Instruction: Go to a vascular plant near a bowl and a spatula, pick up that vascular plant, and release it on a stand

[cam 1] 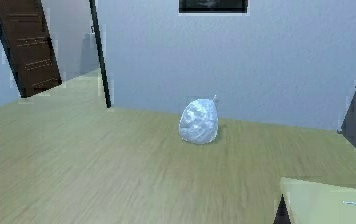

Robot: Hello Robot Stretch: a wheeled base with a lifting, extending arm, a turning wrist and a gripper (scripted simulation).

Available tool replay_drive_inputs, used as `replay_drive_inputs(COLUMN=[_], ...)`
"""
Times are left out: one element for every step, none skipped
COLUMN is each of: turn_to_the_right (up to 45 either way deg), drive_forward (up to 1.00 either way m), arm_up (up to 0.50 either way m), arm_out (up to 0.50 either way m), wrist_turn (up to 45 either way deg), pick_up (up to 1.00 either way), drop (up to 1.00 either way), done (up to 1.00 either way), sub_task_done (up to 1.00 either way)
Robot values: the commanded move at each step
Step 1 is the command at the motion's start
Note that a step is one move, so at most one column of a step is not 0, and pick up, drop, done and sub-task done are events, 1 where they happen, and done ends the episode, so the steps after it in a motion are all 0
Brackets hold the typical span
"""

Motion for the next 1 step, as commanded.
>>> replay_drive_inputs(turn_to_the_right=[45.0], drive_forward=[0.0], arm_up=[0.0], arm_out=[0.0], wrist_turn=[0.0], pick_up=[0.0], drop=[0.0], done=[0.0], sub_task_done=[0.0])
